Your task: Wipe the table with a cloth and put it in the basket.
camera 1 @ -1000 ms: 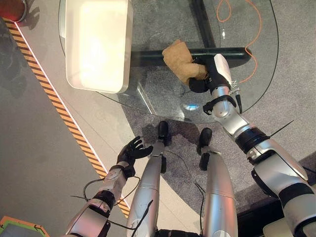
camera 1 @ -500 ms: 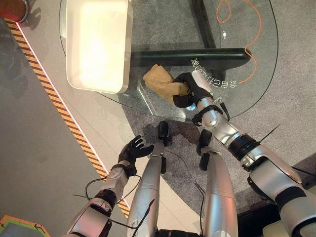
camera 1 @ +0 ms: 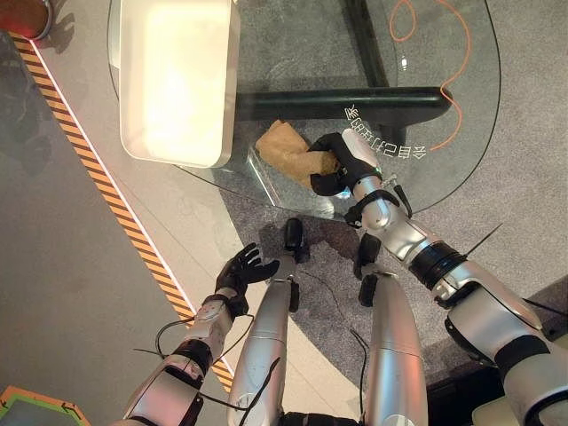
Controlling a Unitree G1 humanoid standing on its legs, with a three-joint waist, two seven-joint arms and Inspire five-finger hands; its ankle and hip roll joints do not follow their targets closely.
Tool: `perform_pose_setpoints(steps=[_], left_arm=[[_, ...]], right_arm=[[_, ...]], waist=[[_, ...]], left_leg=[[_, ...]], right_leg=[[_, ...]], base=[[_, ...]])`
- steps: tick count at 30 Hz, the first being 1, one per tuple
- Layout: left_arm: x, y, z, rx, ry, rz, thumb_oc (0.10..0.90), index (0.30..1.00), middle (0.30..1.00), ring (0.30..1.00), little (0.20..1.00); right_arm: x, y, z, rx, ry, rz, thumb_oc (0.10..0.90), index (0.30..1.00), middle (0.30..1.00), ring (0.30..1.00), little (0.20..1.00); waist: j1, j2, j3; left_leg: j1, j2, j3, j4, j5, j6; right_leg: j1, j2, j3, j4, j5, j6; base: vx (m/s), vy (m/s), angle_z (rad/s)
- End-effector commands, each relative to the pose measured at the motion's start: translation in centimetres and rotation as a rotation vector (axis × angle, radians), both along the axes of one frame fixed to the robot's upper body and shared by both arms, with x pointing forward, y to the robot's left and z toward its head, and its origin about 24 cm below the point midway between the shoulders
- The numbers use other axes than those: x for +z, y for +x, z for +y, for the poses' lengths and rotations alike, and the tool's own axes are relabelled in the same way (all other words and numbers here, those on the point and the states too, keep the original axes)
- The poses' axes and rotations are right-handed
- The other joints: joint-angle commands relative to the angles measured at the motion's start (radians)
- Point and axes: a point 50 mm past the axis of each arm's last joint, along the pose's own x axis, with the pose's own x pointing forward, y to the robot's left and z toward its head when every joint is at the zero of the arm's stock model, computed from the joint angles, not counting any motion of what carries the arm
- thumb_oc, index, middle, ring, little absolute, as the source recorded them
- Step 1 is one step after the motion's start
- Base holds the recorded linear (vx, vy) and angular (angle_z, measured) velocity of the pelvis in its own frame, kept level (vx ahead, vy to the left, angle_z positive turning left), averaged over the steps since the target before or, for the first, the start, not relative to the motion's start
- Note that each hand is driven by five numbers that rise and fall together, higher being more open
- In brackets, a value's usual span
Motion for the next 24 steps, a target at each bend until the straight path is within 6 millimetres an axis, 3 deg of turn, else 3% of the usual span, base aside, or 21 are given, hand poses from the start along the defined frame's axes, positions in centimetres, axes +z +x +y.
perform_pose_setpoints(steps=[1,8,14,20,24], left_arm=[[1.3,0.4,2.3,0.289,-0.06,-0.094,0.8,0.9,0.9,0.9,0.9],[4.8,1.1,6.8,0.717,-0.148,-0.237,0.8,0.9,0.9,0.9,0.9],[10.2,2.1,11.3,1.015,-0.169,-0.398,0.8,0.9,0.9,0.9,0.9],[14.2,2.2,12.9,1.122,-0.125,-0.567,0.8,0.9,0.9,0.9,0.9],[17.3,1.7,12.4,1.182,-0.139,-0.72,0.8,0.9,0.9,0.9,0.9]], right_arm=[[1.0,-0.6,3.1,0.091,0.081,-0.064,0.1,0.3,0.3,0.3,0.2],[1.7,0.0,1.6,-0.003,0.178,-0.107,0.1,0.3,0.3,0.3,0.2],[3.3,-0.1,1.8,-0.031,0.313,-0.164,0.1,0.3,0.3,0.3,0.2],[4.3,-0.9,2.4,-0.019,0.409,-0.217,0.1,0.3,0.3,0.3,0.2],[4.8,-1.7,2.3,-0.013,0.513,-0.27,0.1,0.3,0.3,0.3,0.2]], waist=[[0.015,0.038,-0.022],[0.035,0.037,-0.022],[0.051,0.018,-0.022],[0.049,0.0,-0.022],[0.053,-0.01,-0.022]], left_leg=[[-0.002,-0.059,0.088,0.111,-0.107,0.063],[0.009,-0.063,0.066,0.112,-0.106,0.062],[0.004,-0.056,0.049,0.118,-0.102,0.058],[-0.005,-0.052,0.04,0.118,-0.1,0.056],[-0.011,-0.052,0.031,0.112,-0.103,0.055]], right_leg=[[0.01,0.033,-0.023,-0.11,0.056,0.022],[0.021,0.032,-0.023,-0.09,0.038,0.02],[0.031,0.028,-0.036,-0.076,0.028,0.018],[0.033,0.036,-0.034,-0.08,0.03,0.016],[0.038,0.043,-0.032,-0.092,0.029,0.019]], base=[[0.0,0.0,0.0],[0.0,-0.004,0.01],[-0.01,-0.053,0.02],[-0.01,-0.034,0.04],[-0.02,-0.048,0.02]])
